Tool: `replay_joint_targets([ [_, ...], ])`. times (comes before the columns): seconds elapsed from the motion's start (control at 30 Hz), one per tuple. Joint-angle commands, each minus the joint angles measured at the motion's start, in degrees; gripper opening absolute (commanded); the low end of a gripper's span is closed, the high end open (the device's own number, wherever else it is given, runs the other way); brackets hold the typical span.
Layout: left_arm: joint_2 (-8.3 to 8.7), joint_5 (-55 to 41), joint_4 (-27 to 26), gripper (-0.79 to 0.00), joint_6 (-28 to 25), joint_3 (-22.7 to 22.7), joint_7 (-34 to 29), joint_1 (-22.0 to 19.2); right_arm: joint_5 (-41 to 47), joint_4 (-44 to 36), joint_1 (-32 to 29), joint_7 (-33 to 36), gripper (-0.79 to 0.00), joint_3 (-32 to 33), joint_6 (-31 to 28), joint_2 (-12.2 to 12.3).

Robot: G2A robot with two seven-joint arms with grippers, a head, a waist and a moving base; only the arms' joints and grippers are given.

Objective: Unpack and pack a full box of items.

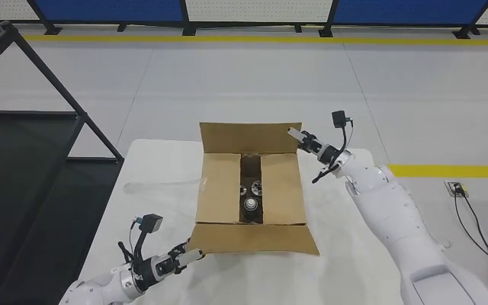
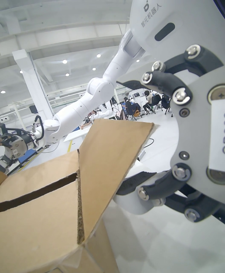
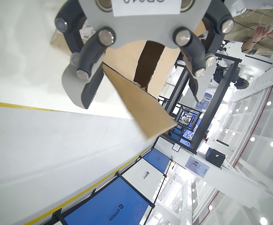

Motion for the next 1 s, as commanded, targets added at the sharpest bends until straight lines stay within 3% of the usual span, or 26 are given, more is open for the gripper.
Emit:
replay_joint_targets([
  [0.0, 0.04, -0.1, -0.5, 0.000, 0.0, 0.1, 0.4, -0.1, 0.5, -0.6, -0.2, 1.2, 0.000, 0.7, -1.1, 0.4],
  [0.47, -0.10, 2.4, -4.4, 0.000, 1.8, 1.0, 7.8, -3.2, 1.0, -11.4, -3.0, 12.2, 0.000, 4.7, -2.2, 3.8],
  [0.57, -0.19, 5.1, -4.8, 0.000, 2.8, 1.8, 9.6, -4.8, 1.8, -16.1, -4.6, 15.2, 0.000, 6.2, 0.1, 4.8],
  [0.7, -0.36, 7.8, -4.9, 0.000, 5.2, 3.1, 12.3, -6.9, 4.5, -22.3, -6.5, 19.8, 0.000, 8.6, 8.7, 6.1],
  [0.97, -0.47, 9.3, -4.4, 0.000, 6.2, 4.0, 14.2, -8.7, 4.5, -22.6, -6.5, 19.8, 0.000, 8.9, 9.4, 6.2],
])
